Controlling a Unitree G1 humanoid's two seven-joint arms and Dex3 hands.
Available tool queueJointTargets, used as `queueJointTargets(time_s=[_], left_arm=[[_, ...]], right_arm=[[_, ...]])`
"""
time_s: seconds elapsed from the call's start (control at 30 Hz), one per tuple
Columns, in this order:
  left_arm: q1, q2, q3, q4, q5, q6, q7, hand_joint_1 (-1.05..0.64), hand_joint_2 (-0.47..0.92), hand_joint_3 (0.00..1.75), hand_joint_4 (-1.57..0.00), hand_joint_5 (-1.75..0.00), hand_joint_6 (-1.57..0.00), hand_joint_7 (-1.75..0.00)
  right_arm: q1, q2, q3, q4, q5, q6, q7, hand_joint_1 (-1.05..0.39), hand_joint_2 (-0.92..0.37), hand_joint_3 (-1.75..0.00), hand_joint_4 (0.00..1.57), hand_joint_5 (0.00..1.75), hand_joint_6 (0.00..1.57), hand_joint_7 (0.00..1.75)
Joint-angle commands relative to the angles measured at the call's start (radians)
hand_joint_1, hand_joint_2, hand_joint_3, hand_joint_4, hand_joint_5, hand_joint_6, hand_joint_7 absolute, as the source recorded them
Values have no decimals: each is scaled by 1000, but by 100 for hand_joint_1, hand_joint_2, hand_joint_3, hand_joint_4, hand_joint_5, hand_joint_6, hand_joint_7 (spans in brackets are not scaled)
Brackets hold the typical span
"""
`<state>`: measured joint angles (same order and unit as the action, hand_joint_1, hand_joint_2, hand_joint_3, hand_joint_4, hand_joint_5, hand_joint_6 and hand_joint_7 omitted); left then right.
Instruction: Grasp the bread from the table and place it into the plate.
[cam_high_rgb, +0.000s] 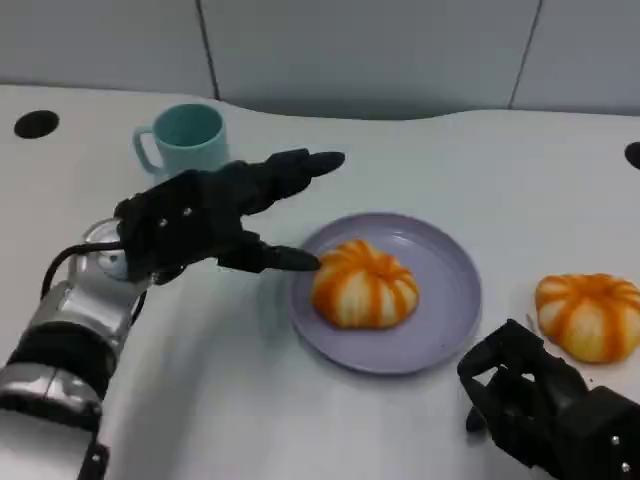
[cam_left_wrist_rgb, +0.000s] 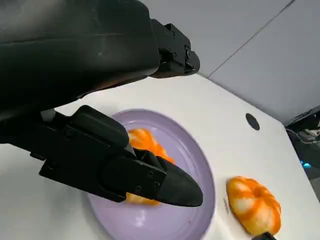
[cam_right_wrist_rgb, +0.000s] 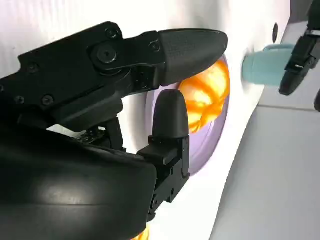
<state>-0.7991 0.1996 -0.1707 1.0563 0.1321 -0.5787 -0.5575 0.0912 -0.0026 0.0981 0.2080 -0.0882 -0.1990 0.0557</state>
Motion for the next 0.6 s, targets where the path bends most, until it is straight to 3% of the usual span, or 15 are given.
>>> queueJointTargets(time_s=[0.03, 0.1, 0.13, 0.2, 0.33, 0.4, 0.43, 0.47, 0.5, 0.57, 0.6], left_arm=[[198, 38, 116, -219, -204, 62, -121, -85, 92, 26, -9, -9, -17, -3], [263, 25, 151, -293, -271, 110, -138, -85, 92, 27, -10, -10, -17, -3], [321, 2, 190, -335, -345, 150, -153, -79, 92, 27, -22, -16, -24, -6], [406, -25, 240, -409, -448, 223, -170, -75, 92, 28, -31, -20, -29, -8], [519, -34, 284, -548, -558, 381, -178, -66, 92, 30, -48, -32, -42, -13], [571, -28, 303, -611, -586, 442, -164, -65, 92, 31, -49, -34, -43, -13], [601, -24, 315, -644, -599, 473, -154, -60, 92, 26, -47, -70, -48, -33], [623, -22, 324, -670, -608, 498, -147, -57, 92, 23, -38, -106, -40, -65], [657, -19, 331, -708, -598, 517, -118, -56, 92, 22, -35, -119, -37, -78], [706, -17, 340, -751, -581, 525, -90, -52, 92, 17, -26, -157, -30, -123], [726, -20, 344, -763, -580, 532, -78, -50, 92, 17, -25, -163, -29, -131]], right_arm=[[-9, -23, -22, 0, 14, 2, 8, -30, -92, -35, 61, 175, 38, 175], [-12, -24, -23, 2, 15, 4, 11, -30, -92, -35, 61, 175, 38, 175], [-11, -23, -23, 2, 14, 4, 11, -30, -92, -35, 61, 175, 39, 175], [-11, -22, -23, 1, 11, 4, 10, -30, -92, -35, 60, 175, 39, 175], [-12, -22, -21, 4, 5, -2, 7, -30, -92, -34, 61, 175, 39, 175], [-9, -20, -22, 0, 10, 0, 9, -30, -92, -34, 61, 175, 39, 175], [-7, -18, -22, -3, 14, 2, 11, -30, -92, -34, 60, 175, 38, 175], [-6, -17, -23, -5, 17, 4, 13, -29, -92, -34, 60, 175, 38, 175], [-5, -17, -22, -6, 16, 2, 13, -29, -92, -34, 60, 175, 38, 175], [-3, -23, -17, -7, 2, -5, 9, -31, -92, -34, 61, 175, 38, 175], [-1, -25, -16, -10, -3, -4, 8, -31, -92, -34, 61, 175, 38, 175]])
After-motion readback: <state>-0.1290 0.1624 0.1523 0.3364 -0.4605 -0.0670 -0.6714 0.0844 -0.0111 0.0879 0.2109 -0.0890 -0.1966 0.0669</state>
